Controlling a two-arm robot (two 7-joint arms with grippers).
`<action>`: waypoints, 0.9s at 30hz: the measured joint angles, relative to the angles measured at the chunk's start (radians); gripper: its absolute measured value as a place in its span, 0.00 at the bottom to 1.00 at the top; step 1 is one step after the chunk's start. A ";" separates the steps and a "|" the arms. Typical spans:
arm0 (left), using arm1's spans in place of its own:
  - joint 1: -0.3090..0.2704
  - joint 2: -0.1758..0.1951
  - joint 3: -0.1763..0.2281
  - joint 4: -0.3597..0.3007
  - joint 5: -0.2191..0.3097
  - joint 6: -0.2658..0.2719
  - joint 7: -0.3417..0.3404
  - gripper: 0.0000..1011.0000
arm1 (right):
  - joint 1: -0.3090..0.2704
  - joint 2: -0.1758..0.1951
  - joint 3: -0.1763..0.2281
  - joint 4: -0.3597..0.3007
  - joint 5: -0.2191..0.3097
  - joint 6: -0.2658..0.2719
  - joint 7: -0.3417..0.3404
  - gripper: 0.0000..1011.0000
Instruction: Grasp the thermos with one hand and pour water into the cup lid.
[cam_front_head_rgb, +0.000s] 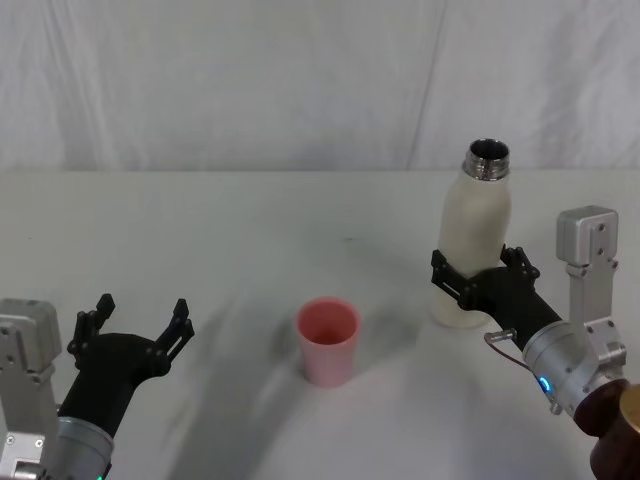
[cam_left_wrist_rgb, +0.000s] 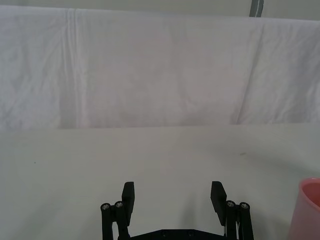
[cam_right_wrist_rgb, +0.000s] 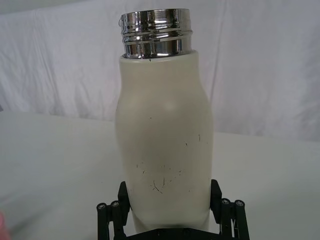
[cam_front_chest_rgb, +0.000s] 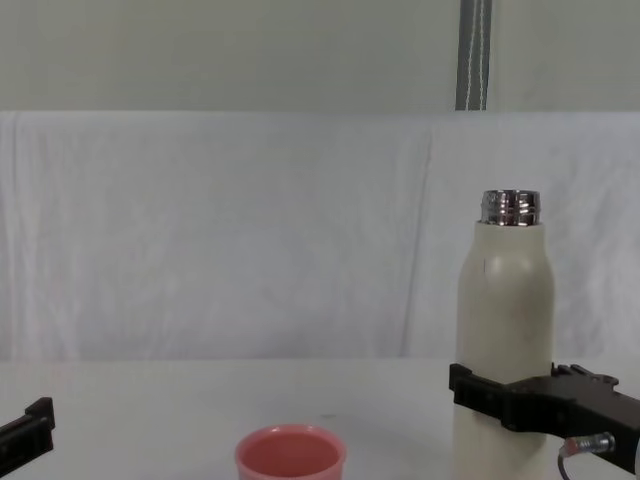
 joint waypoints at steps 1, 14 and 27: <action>0.000 0.000 0.000 0.000 0.000 0.000 0.000 0.99 | 0.000 0.000 0.000 0.001 0.000 0.000 0.000 0.95; 0.000 0.000 0.000 0.000 0.000 0.000 0.000 0.99 | 0.006 0.001 -0.002 0.008 -0.001 0.000 0.002 0.95; 0.000 0.000 0.000 0.000 0.000 0.000 0.000 0.99 | 0.006 0.003 -0.003 0.010 -0.001 0.003 0.004 0.95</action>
